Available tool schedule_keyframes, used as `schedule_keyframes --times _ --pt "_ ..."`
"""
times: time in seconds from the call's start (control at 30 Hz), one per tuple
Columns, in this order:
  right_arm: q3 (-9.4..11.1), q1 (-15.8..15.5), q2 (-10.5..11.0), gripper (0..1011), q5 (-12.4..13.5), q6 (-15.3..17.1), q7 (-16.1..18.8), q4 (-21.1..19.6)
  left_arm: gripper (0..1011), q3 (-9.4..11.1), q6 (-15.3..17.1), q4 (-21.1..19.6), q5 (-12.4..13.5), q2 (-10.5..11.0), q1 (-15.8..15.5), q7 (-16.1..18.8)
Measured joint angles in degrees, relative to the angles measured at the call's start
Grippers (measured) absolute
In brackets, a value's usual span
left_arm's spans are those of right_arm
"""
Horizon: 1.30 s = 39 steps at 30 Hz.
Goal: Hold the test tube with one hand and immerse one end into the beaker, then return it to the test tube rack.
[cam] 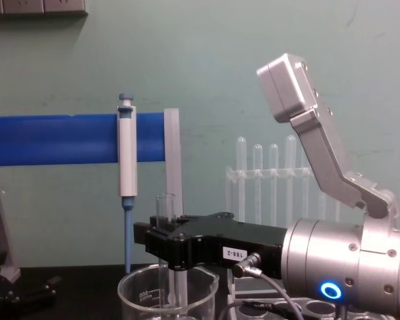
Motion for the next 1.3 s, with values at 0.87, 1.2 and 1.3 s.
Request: schedule_keyframes --times 0.87,1.2,1.3 --pt "0.00 0.00 0.00 226 0.00 0.00 0.00 0.00 1000 0.00 0.00 0.00 0.00 0.00 0.00 0.00" --pt "0.00 0.00 0.00 226 0.00 0.00 0.00 0.00 1000 0.00 0.00 0.00 0.00 0.00 0.00 0.00" --pt "0.00 0.00 0.00 226 0.00 0.00 0.00 0.00 1000 0.00 0.00 0.00 0.00 0.00 0.00 0.00"
